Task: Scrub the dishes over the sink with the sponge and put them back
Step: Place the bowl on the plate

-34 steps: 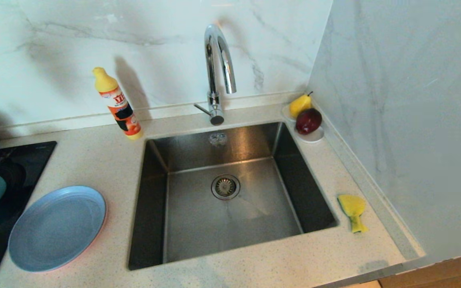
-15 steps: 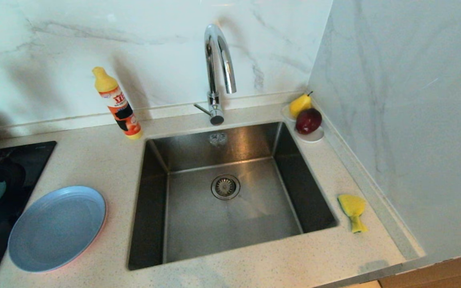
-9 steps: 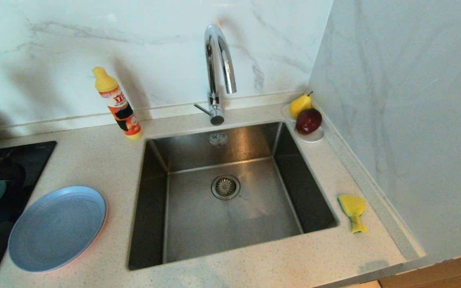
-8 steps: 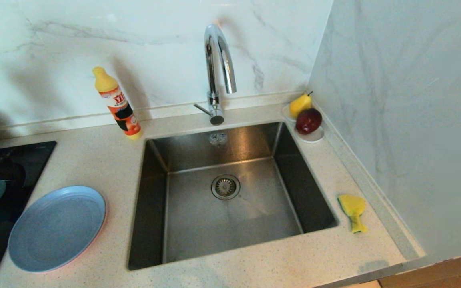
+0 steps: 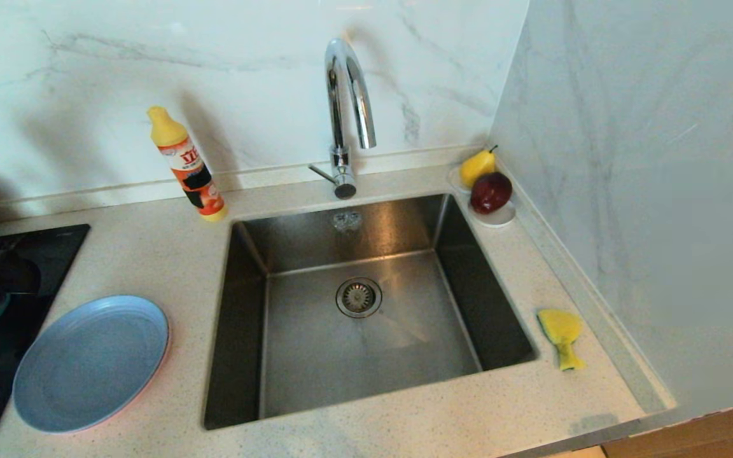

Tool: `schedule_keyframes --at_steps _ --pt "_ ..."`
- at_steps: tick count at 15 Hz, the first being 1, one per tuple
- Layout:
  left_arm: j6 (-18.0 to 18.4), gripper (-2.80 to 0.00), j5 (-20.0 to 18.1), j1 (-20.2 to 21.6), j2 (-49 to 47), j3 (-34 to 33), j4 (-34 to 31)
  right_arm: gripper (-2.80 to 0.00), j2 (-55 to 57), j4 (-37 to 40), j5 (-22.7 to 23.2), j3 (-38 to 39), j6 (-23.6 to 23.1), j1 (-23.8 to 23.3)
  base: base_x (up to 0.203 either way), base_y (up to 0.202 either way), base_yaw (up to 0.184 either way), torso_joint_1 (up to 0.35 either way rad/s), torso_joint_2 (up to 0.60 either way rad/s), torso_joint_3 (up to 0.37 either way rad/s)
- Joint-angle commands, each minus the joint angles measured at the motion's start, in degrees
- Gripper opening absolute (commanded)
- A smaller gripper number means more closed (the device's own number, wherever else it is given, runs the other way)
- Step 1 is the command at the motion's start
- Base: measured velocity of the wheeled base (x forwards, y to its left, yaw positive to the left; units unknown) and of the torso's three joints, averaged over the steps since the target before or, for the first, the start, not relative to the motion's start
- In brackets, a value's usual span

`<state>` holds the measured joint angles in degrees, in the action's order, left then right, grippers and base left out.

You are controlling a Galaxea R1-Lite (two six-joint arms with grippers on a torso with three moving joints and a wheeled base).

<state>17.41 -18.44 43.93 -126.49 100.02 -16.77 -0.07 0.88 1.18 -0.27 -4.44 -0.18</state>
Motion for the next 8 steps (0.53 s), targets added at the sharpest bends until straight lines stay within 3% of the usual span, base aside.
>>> schedule_keyframes --at_steps 1,8 --pt "-0.13 -2.8 -0.02 0.01 -0.16 0.0 -0.14 -2.8 0.07 0.0 0.05 0.0 -0.05 0.01 0.0 0.0 0.0 0.0 0.0 0.0" --pt "-0.71 -2.8 -0.11 0.01 0.57 -0.8 -0.45 -2.8 0.07 0.0 0.05 0.0 -0.05 0.01 0.0 0.0 0.0 0.0 0.0 0.0"
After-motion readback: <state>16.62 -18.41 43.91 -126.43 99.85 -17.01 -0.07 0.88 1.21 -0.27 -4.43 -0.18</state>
